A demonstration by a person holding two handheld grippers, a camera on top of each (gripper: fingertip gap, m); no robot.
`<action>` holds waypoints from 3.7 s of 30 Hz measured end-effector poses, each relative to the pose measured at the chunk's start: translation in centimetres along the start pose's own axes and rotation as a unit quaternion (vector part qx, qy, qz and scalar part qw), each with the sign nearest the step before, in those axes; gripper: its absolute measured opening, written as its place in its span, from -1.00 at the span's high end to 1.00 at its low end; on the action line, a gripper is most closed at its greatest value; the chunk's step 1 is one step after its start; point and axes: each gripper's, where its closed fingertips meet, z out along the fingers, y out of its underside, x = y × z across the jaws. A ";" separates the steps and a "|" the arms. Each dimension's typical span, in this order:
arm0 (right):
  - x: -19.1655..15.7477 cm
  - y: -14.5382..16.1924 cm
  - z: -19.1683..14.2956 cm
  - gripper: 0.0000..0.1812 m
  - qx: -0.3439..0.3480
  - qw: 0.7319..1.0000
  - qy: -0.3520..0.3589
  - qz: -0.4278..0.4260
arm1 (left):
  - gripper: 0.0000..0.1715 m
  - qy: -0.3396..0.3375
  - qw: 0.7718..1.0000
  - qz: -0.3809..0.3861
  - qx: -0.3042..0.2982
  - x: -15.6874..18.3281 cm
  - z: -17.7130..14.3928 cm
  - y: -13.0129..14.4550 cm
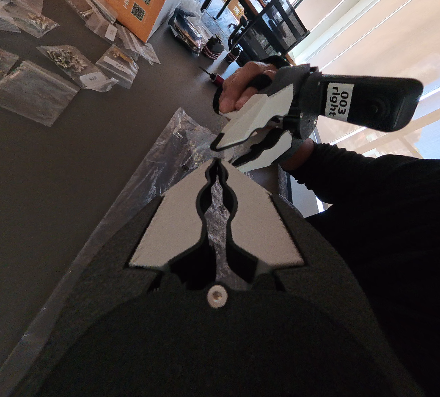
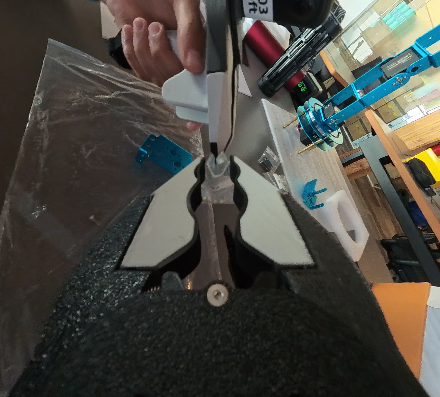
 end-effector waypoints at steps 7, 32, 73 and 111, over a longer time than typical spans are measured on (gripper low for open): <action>0.5 -0.5 -1.0 0.42 0.045 0.995 -0.039 0.086 | 1.00 0.019 0.996 0.084 -0.002 1.6 -1.0 -0.5; 1.0 -4.4 -5.6 0.94 0.249 0.799 -0.346 0.424 | 1.00 0.128 0.971 0.172 0.104 6.4 -3.8 -3.2; -0.7 6.1 -3.7 0.98 -0.012 0.862 -0.317 0.395 | 0.84 -0.095 0.961 0.261 -0.002 -1.9 -0.3 -0.1; -0.7 4.0 -4.4 0.98 0.048 0.881 -0.321 0.344 | 0.84 -0.126 0.940 0.315 -0.026 -1.8 0.9 1.1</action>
